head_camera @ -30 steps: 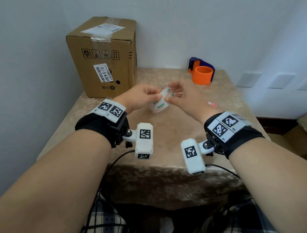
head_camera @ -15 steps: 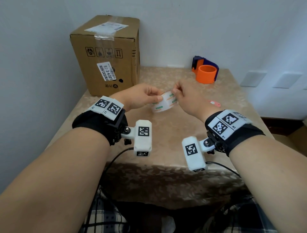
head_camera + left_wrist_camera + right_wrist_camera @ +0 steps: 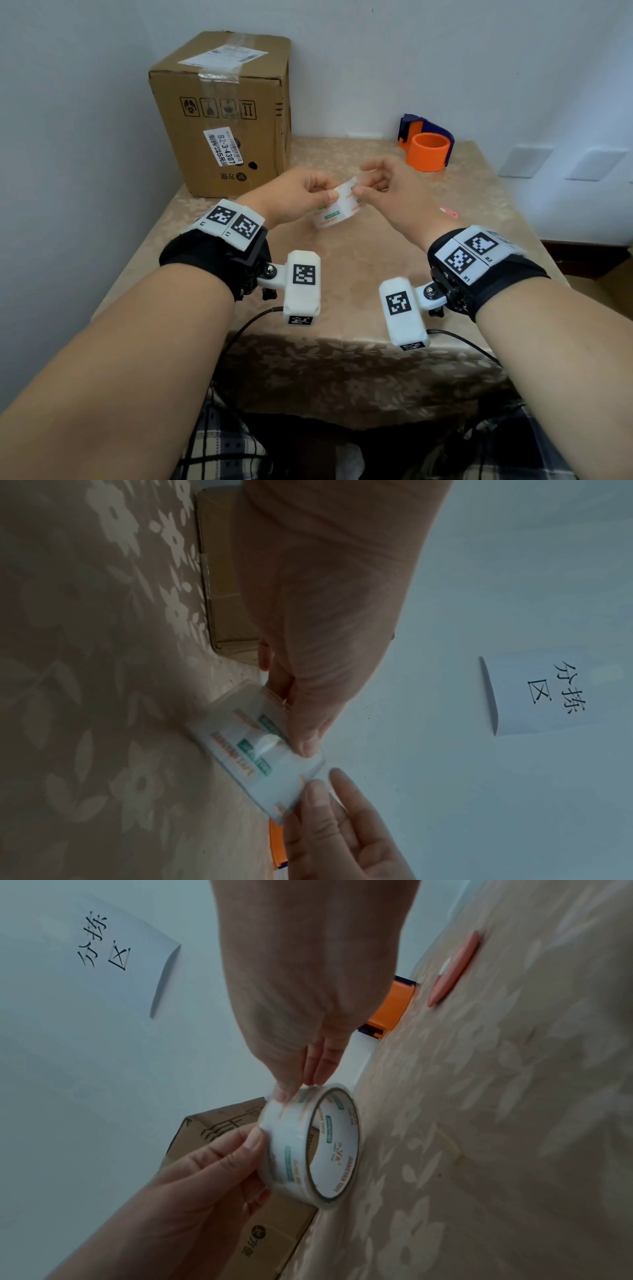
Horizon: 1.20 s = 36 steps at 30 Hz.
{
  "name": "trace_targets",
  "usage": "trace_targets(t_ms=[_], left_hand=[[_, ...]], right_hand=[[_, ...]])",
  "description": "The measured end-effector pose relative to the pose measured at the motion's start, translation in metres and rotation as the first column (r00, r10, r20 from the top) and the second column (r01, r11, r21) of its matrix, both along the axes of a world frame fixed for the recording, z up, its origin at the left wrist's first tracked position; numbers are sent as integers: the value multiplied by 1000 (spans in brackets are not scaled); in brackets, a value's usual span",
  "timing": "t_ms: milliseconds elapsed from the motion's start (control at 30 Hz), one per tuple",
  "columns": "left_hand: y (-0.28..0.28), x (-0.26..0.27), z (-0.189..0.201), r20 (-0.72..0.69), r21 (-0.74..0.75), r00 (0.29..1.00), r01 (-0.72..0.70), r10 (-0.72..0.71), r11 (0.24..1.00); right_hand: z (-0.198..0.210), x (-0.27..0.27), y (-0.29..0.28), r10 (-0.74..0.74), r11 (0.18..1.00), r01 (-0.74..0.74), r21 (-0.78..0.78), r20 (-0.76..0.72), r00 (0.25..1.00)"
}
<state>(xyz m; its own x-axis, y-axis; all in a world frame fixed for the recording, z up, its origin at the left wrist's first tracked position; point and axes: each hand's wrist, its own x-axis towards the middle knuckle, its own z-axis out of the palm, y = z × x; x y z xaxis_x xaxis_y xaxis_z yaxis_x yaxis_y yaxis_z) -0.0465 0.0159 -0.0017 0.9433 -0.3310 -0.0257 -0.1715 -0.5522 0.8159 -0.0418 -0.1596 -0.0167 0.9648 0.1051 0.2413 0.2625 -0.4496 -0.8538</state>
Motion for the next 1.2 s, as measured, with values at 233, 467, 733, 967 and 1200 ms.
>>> trace_targets(t_ms=[233, 467, 733, 967, 1200], left_hand=[[-8, -2, 0, 51, 151, 997, 51, -59, 987], [-17, -1, 7, 344, 417, 939, -180, 29, 891], [-9, 1, 8, 370, 395, 925, -240, 85, 887], [-21, 0, 9, 389, 459, 911, -319, 135, 830], [-22, 3, 1, 336, 441, 920, -344, 203, 829]], right_hand=[[0, 5, 2, -108, 990, 115, -84, 86, 990], [19, 3, -3, -125, 975, 162, -151, 229, 965], [26, 0, 8, -24, 980, 55, -193, 159, 987], [31, -3, 2, -50, 976, 76, -203, 133, 990], [33, -8, 7, -29, 953, 98, -286, 238, 971]])
